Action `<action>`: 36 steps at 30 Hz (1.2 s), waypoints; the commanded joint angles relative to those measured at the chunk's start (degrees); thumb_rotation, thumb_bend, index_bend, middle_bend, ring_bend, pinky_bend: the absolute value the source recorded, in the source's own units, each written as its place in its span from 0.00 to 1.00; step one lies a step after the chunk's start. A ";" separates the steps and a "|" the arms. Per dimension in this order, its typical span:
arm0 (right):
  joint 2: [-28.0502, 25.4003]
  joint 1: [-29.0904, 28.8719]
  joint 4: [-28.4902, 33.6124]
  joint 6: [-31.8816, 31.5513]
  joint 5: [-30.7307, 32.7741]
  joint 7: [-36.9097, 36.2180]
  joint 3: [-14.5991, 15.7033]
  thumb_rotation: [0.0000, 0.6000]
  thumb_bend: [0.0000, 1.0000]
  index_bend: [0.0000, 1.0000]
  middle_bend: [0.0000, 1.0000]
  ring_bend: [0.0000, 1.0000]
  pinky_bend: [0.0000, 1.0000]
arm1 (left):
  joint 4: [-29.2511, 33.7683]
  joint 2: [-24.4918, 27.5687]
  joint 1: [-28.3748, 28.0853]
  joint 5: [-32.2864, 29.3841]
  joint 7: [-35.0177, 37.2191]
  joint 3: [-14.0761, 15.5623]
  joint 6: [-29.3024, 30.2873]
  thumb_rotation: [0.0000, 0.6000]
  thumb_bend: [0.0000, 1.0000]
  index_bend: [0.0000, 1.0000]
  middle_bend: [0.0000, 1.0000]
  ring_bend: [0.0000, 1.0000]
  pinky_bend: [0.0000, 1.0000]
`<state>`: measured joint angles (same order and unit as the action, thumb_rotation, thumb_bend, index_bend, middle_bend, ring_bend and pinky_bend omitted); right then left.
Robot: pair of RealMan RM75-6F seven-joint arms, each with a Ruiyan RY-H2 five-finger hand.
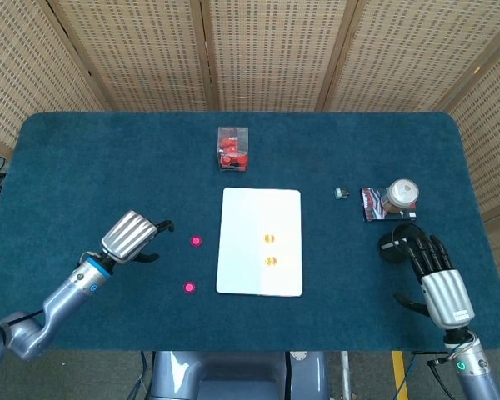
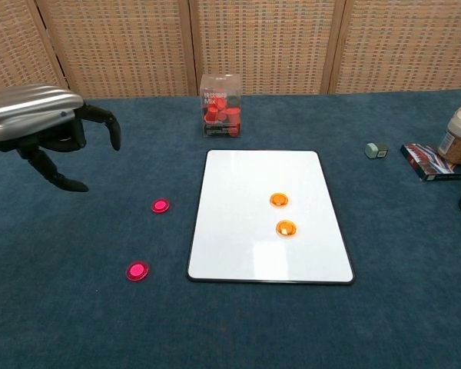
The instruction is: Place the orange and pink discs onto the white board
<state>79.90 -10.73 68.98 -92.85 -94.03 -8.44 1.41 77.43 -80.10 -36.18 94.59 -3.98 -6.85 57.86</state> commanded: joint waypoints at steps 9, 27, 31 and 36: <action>-1.22 0.28 1.43 1.27 -0.02 -1.00 -0.50 1.00 0.00 0.00 0.00 0.00 0.00 | -1.39 -7.58 -4.84 -14.65 -14.46 -2.56 -9.77 1.00 0.11 0.45 1.00 1.00 0.89; -2.19 0.60 2.39 2.41 -0.23 -1.98 -1.22 1.00 0.00 0.00 0.00 0.00 0.00 | -7.83 -14.65 -8.01 -19.57 -15.32 -1.99 -11.06 1.00 0.31 0.46 1.00 1.00 0.89; -2.26 0.66 2.45 2.48 -0.24 -2.05 -1.34 1.00 0.00 0.00 0.00 0.00 0.00 | -8.26 -15.07 -8.38 -20.18 -15.74 -1.96 -11.12 1.00 0.31 0.46 1.00 1.00 0.89; -2.34 0.72 2.55 2.63 -0.31 -2.15 -1.43 1.00 0.00 0.00 0.00 0.00 0.00 | -8.84 -15.54 -8.81 -21.20 -16.37 -1.94 -11.24 1.00 0.31 0.46 1.00 1.00 0.89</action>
<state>77.56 -10.02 71.52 -90.22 -94.34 -10.59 -0.02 68.69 -95.57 -44.91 73.51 -20.26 -8.80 46.66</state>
